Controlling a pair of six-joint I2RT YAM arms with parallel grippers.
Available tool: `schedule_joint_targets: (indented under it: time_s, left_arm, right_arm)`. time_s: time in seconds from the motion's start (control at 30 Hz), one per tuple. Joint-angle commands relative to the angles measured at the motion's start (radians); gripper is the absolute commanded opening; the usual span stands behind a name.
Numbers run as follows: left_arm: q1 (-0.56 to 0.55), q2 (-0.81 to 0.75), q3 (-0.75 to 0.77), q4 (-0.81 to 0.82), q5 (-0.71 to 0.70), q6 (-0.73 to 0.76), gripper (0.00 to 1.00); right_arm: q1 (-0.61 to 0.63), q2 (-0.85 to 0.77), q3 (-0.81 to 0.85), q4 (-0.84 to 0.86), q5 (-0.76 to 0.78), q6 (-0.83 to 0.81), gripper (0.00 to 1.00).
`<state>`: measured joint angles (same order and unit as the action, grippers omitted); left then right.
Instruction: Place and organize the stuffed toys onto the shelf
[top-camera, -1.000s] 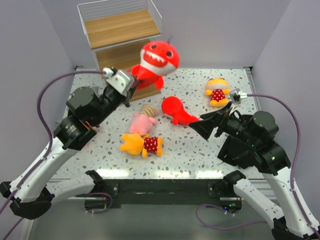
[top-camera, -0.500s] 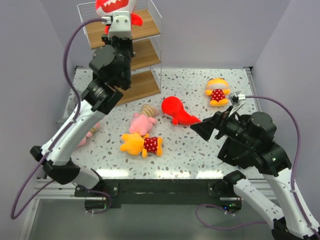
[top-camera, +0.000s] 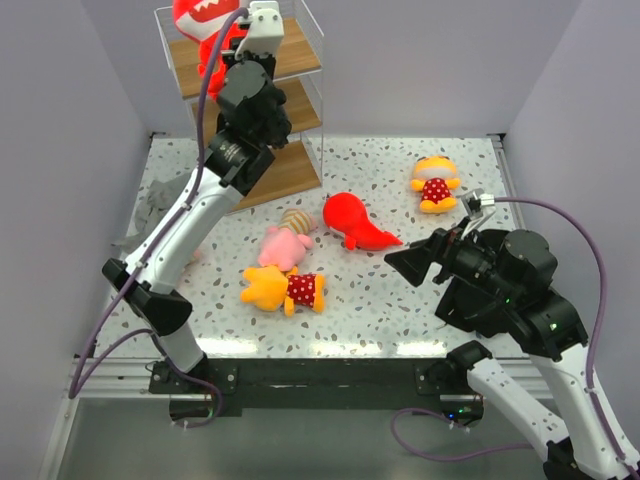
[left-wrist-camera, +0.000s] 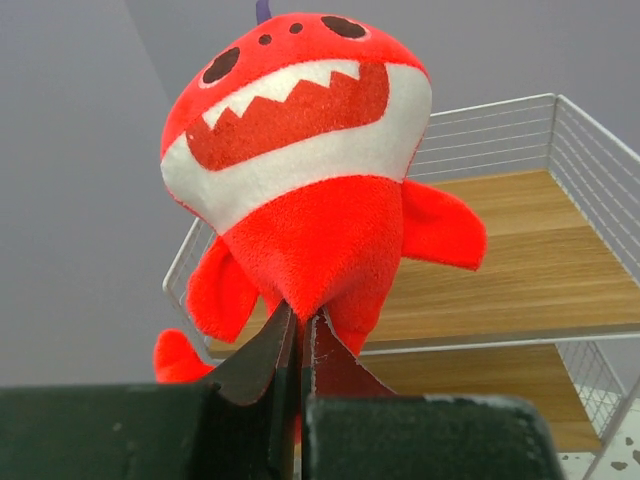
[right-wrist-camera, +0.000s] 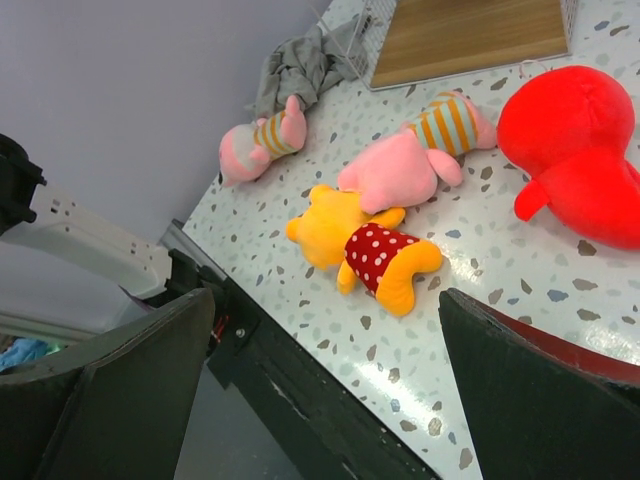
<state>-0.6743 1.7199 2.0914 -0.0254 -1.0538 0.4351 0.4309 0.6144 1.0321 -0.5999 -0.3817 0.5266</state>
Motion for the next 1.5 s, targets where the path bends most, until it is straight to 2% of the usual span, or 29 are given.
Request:
schedule_joint_targets:
  time_s: [0.0,0.2,0.27,0.73,0.93,1.1,1.2,1.33,1.47]
  left_arm:
    - [0.057,-0.008,0.041,-0.053,0.017,-0.065,0.00]
    - [0.131,0.018,0.056,-0.159,0.093,-0.157,0.02]
    - [0.142,0.023,0.052,-0.165,0.116,-0.170,0.09]
    - [0.220,0.086,0.067,-0.166,0.178,-0.186,0.15]
    - [0.236,0.092,0.067,-0.182,0.230,-0.207,0.38]
    - [0.234,0.067,0.070,-0.191,0.258,-0.222,0.47]
    - [0.232,0.032,0.064,-0.215,0.320,-0.258,0.59]
    - [0.225,-0.042,0.021,-0.219,0.481,-0.303,0.80]
    - [0.210,-0.149,-0.054,-0.190,0.584,-0.348,0.89]
  right_arm:
    - [-0.001,-0.002,0.028,-0.017,0.024,-0.030,0.99]
    - [-0.001,-0.002,0.040,-0.029,0.029,-0.039,0.99]
    - [-0.001,-0.002,0.042,-0.029,0.027,-0.039,0.99]
    - [-0.001,0.008,0.051,-0.028,0.027,-0.039,0.99]
    - [-0.001,0.001,0.048,-0.015,0.027,-0.033,0.99]
    - [-0.001,-0.002,0.049,-0.018,0.030,-0.028,0.99]
    - [-0.001,-0.005,0.045,-0.017,0.032,-0.025,0.99]
    - [-0.001,-0.002,0.028,-0.012,0.043,-0.014,0.99]
    - [-0.001,0.013,0.025,-0.037,0.073,0.004,0.98]
